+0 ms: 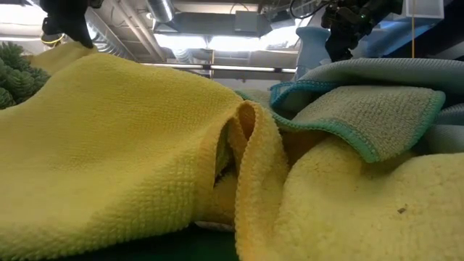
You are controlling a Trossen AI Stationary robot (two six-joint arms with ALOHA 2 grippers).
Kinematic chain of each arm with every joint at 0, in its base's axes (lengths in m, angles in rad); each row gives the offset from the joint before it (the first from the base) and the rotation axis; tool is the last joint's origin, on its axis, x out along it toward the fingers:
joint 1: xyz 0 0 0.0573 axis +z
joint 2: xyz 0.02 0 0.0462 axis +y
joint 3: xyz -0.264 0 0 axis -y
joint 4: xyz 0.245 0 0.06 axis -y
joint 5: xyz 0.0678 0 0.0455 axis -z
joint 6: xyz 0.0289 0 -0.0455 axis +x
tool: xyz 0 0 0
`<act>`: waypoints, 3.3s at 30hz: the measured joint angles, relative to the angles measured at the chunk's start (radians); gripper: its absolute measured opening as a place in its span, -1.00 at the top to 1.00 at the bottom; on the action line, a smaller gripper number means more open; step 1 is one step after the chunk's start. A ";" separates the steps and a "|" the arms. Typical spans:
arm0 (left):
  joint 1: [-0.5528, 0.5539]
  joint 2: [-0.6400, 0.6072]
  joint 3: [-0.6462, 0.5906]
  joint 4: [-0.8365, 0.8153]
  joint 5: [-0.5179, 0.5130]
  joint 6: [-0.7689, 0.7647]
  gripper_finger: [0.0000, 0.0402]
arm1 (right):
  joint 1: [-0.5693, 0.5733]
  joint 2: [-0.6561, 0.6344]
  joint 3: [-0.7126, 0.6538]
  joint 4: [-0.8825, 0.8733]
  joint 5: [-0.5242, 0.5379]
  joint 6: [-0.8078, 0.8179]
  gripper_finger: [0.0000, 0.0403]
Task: Sort microfiber towel by color & place in baskets
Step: Put the yellow microfiber towel into the bottom left transparent bin, then put the pink microfiber towel into the white bin
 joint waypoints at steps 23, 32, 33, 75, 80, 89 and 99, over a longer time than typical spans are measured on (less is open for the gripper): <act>-0.001 0.060 0.000 0.056 -0.014 0.111 1.00 | 0.000 0.000 0.000 0.000 0.000 0.000 -0.07; -0.001 0.076 0.000 -0.089 0.012 0.105 1.00 | 0.000 0.000 0.000 0.000 0.000 0.000 -0.07; -0.001 0.077 0.000 -0.090 0.016 0.105 1.00 | 0.000 0.000 0.000 0.000 0.000 0.000 -0.07; -0.001 0.158 0.000 0.375 0.042 0.107 0.34 | 0.000 0.000 0.000 0.001 -0.002 0.000 -0.07; -0.001 0.269 0.000 0.518 0.042 0.216 0.34 | 0.000 0.000 0.000 0.000 -0.002 0.000 -0.07; -0.003 0.459 0.000 0.714 0.104 0.320 0.34 | 0.000 0.000 0.000 0.000 -0.002 0.000 -0.07; -0.003 0.630 0.000 0.984 0.140 0.325 0.34 | 0.000 0.000 0.000 0.000 -0.003 0.000 -0.07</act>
